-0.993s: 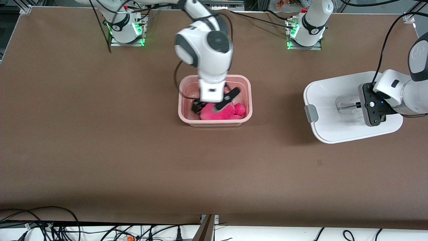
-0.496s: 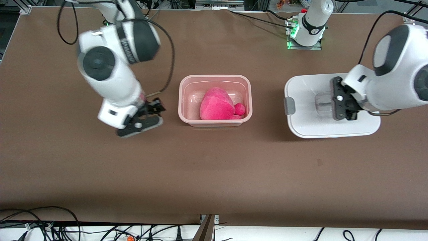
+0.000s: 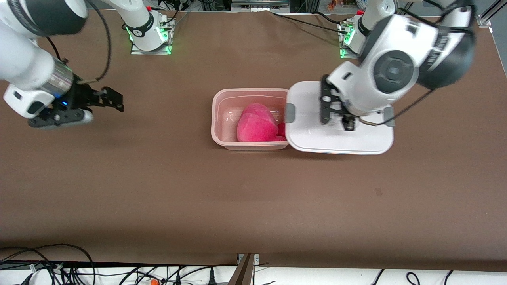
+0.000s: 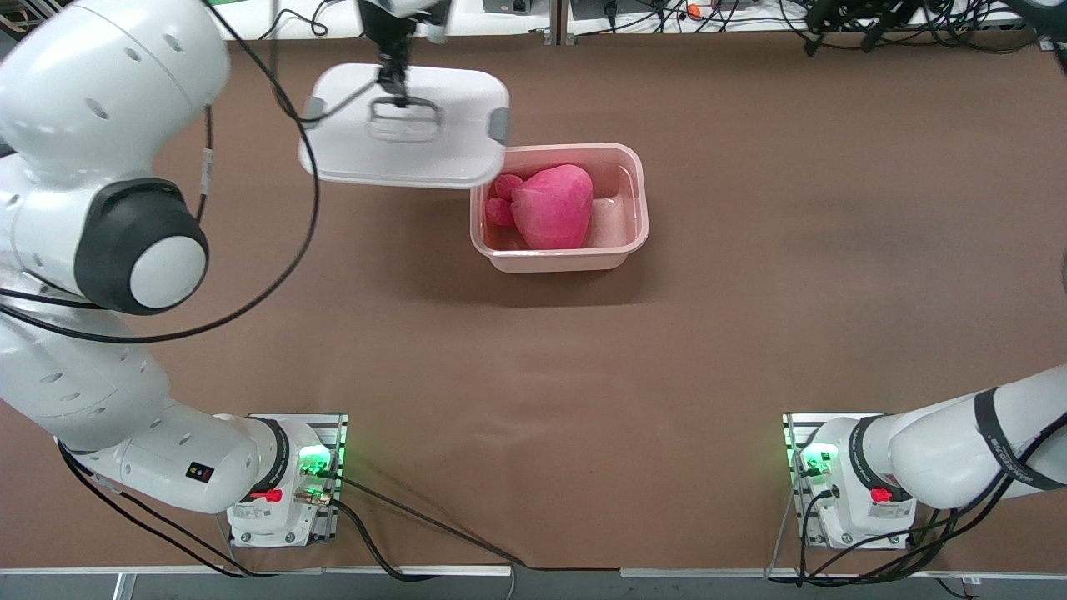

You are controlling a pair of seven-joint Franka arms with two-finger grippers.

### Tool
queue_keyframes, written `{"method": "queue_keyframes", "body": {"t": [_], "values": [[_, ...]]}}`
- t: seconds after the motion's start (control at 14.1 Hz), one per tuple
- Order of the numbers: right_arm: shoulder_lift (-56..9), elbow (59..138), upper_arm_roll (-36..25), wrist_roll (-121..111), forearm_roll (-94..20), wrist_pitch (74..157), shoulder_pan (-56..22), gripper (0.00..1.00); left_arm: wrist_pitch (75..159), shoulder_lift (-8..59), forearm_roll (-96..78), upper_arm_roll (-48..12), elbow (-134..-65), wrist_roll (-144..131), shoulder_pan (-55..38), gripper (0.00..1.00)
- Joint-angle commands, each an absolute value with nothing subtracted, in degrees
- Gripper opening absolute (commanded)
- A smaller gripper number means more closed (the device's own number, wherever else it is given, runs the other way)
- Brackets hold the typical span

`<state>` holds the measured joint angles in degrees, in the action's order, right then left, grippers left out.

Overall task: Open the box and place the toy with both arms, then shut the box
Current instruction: 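Release the toy and withdraw the right gripper while the left gripper carries the lid, then lower the white lid onto the pink box with the left gripper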

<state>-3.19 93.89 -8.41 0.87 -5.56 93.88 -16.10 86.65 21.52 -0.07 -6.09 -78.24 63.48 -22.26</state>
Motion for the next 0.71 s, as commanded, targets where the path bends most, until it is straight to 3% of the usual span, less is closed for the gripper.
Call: {"method": "queue_keyframes", "body": {"t": [0.0,0.64], "values": [[0.88,97.65,-2.20,0.53,-5.98,92.73,-7.92,1.00,90.86,24.87,-1.58,-5.27,-76.46,58.73,-27.49,0.00],[-0.52,93.88,-2.29,-1.41,-2.11,92.72,-7.91,1.00,102.37,32.07,-1.23,-5.19,-76.38,46.06,-38.84,0.00]]}}
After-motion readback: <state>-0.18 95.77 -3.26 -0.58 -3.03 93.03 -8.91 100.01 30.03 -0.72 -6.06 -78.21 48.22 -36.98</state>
